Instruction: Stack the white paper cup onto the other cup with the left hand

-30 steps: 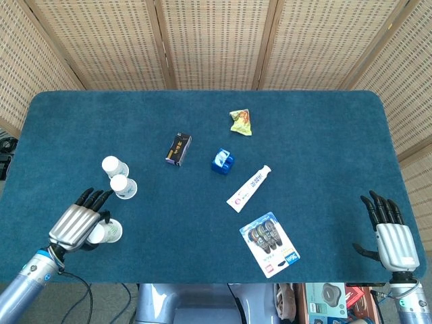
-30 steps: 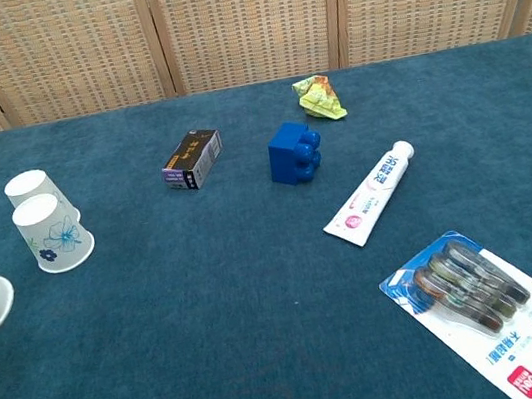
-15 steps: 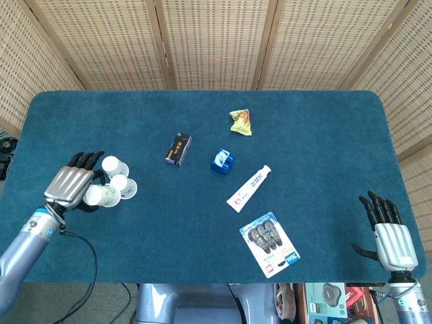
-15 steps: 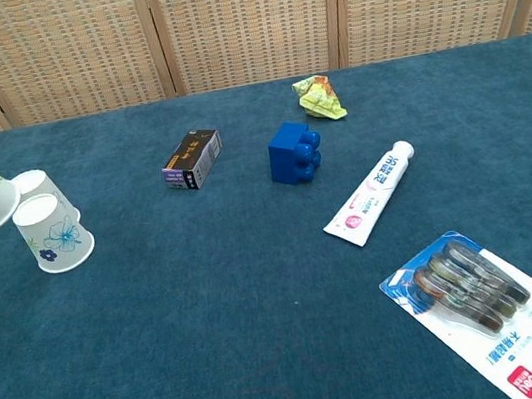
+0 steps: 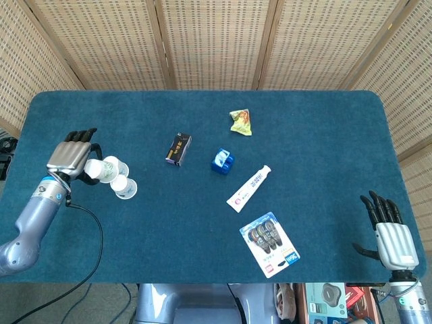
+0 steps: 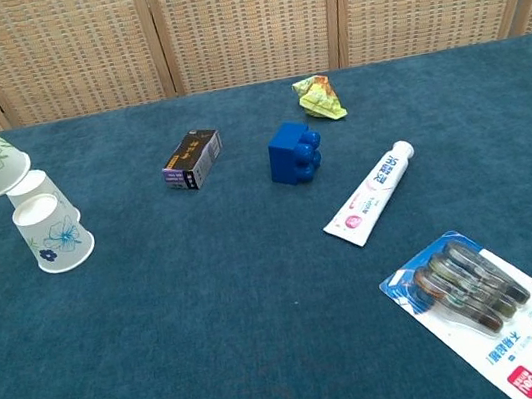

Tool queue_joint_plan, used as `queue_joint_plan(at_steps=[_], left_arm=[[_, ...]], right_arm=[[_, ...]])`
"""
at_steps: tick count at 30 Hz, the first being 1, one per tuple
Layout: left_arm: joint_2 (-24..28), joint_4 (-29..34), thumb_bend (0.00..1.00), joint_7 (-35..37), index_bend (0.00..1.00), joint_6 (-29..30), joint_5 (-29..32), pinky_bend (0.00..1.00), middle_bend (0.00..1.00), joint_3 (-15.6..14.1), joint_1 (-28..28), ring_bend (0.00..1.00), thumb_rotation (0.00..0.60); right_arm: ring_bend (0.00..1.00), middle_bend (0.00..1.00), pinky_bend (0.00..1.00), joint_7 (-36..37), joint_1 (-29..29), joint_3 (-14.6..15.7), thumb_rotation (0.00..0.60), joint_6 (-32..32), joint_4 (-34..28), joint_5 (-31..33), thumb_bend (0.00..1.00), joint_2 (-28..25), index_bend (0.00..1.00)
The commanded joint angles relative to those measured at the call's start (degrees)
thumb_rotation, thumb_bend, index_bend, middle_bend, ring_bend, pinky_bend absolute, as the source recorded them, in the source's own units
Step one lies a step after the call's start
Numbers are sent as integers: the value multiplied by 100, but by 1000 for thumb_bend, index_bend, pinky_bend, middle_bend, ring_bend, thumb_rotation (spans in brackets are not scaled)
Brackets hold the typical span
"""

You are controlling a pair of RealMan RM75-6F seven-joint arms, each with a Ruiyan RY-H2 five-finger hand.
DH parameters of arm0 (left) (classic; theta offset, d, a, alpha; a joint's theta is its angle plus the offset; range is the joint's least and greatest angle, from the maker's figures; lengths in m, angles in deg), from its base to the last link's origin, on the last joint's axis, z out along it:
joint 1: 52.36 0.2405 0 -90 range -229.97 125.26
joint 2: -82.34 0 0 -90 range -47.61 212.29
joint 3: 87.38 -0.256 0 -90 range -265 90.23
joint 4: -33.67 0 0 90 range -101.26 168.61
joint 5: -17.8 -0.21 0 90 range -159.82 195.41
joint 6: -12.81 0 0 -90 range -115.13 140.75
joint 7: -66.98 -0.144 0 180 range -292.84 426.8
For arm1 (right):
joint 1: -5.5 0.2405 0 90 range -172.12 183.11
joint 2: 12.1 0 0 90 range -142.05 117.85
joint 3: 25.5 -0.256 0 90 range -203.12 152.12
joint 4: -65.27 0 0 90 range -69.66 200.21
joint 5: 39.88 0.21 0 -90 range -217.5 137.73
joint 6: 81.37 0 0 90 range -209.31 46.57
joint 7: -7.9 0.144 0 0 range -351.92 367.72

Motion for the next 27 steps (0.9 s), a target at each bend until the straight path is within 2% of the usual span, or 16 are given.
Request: queue_joint_plan(at_steps=[1,11,23,27], left_arm=[[-187,-212,171,-166,454,-12,291,0,0,-96,-215,0,600],[-308,-506,171,-264,453,-309,1230,0,0,-202,-680,0,600],[-544,-813,171,-247,453,-408,1490,0,0,-398,-940,0,600],[-618,-890,171,-251,413,-407,1519,0,0,-462,-983,0,600]], right_arm=[[0,0,0,12,10,-5,600,-23,17,17,0,5,0],[0,0,0,-11,28,-7,600,-73,48,57,0,30,0],[0,0,0,-4,47,-12,600,-118,94,93,0,59,0],[0,0,0,-15,51,-11,600,-125,93,95,0,63,0]])
